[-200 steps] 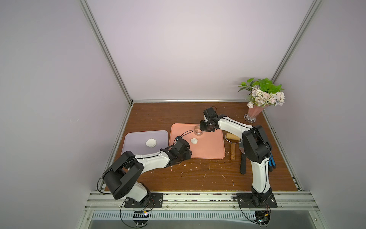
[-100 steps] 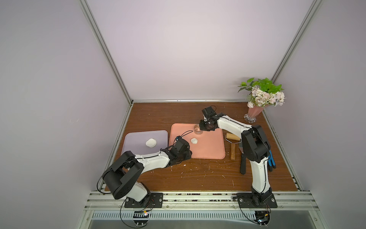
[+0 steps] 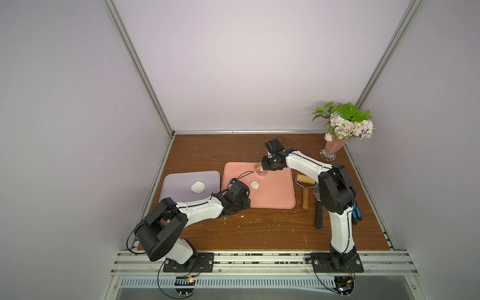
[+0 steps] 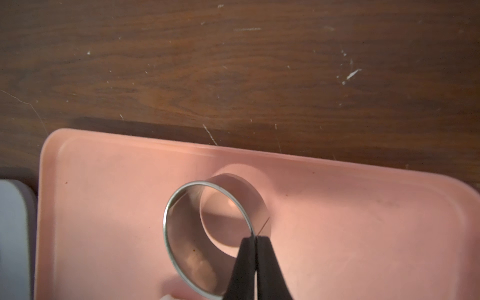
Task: Roll out the dumpling wrappers from the dough
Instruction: Pick up the dumpling mold from the work surface, then place the dumpling mold at the center of the board.
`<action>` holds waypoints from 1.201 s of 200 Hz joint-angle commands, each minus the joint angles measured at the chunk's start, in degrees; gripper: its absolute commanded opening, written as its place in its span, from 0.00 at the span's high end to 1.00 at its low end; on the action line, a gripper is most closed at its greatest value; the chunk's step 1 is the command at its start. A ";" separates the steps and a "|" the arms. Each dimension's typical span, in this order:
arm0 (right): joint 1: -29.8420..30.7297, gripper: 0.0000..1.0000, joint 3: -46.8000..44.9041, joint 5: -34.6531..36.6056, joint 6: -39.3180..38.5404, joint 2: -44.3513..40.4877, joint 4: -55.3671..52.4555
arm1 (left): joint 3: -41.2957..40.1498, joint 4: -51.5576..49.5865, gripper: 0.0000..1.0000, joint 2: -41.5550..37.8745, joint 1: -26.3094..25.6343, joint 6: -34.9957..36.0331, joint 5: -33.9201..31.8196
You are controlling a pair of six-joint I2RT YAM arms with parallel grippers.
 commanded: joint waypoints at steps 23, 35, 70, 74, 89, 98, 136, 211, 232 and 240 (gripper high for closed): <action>-3.53 1.00 -3.70 2.41 -1.66 -9.55 0.82 | 0.21 -11.43 0.63 1.24 -1.02 0.84 -1.04; -5.07 1.00 -5.48 2.41 -1.66 -11.28 1.43 | 0.34 -11.43 0.63 1.18 -0.94 0.81 -0.99; -11.49 1.00 -10.59 2.84 -1.01 -15.58 3.20 | 0.52 -11.53 0.63 0.72 -0.98 0.48 -0.91; -12.37 1.00 -11.34 2.97 -0.87 -15.99 3.49 | 0.52 -11.57 0.63 0.64 -1.03 0.53 -0.88; -15.51 1.00 -14.11 3.33 -0.51 -17.43 4.87 | 0.52 -11.61 0.63 0.42 -1.00 0.46 -0.91; -17.26 1.00 -15.63 3.32 -0.27 -18.05 5.69 | 0.45 -11.52 0.63 0.35 -0.95 0.31 -0.77; -22.74 1.00 -19.60 2.23 0.82 -17.40 9.02 | 0.17 -10.99 0.63 0.96 -0.98 0.00 0.30; -25.90 1.00 -19.62 -0.85 2.11 -12.88 12.21 | -0.45 -9.56 0.63 0.83 -1.01 -0.81 1.35; -26.10 1.00 -19.34 -2.05 2.52 -11.63 12.77 | -0.33 -9.75 0.63 1.09 -0.96 -0.60 1.54; -26.10 1.00 -19.40 -2.00 2.73 -11.36 13.04 | -0.36 -9.76 0.63 1.03 -0.99 -0.51 1.48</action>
